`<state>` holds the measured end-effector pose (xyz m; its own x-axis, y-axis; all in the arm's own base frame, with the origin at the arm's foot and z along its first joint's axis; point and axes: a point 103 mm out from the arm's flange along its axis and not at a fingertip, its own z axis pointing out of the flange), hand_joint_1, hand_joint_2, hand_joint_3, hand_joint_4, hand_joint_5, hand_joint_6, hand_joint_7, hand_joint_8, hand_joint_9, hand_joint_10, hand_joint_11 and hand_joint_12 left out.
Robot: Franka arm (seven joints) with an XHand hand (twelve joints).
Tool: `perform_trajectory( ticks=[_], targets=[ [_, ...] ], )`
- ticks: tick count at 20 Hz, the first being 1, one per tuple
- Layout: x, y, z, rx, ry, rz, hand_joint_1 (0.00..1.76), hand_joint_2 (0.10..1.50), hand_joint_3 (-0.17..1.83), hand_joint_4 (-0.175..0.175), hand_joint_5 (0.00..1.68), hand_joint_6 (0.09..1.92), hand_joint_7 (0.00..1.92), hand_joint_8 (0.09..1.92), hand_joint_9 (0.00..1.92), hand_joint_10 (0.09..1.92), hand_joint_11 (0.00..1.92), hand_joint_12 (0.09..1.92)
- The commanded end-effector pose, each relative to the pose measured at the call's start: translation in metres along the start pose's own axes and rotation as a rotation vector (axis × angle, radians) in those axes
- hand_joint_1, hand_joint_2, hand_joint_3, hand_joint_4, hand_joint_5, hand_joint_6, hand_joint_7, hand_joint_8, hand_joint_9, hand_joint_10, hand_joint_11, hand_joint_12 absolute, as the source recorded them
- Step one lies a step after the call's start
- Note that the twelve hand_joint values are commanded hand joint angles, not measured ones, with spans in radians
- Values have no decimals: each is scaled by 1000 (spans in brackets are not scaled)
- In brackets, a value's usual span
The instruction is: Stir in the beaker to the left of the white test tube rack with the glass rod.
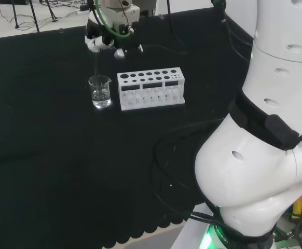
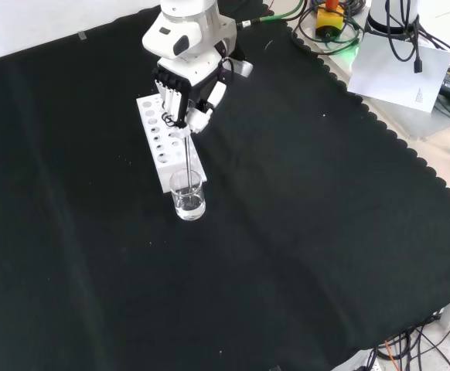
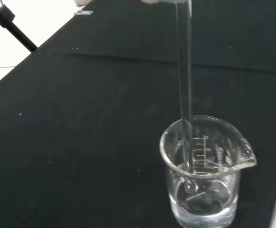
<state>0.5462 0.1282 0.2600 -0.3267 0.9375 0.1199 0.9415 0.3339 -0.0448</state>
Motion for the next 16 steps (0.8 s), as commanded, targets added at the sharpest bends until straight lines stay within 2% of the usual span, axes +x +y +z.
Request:
perform_trajectory(
  ticks=[1,5,10,13,16],
  targets=[
    [8,19,5,1,7,-18,1316,1098,-175,-175,1191,424,1250,870,1603,860,1642,656],
    [-11,25,5,10,17,5,1316,1098,-175,-175,1192,424,1250,869,1603,860,1642,656],
    [-38,2,-5,4,3,57,1316,1098,-175,-175,1192,423,1251,869,1604,861,1643,656],
    [-42,-12,-7,6,-7,68,1316,1097,-175,-175,1193,423,1251,868,1604,861,1643,656],
    [-34,-20,-6,12,-8,59,1316,1098,-175,-175,1193,423,1251,869,1604,861,1643,656]
  ],
)
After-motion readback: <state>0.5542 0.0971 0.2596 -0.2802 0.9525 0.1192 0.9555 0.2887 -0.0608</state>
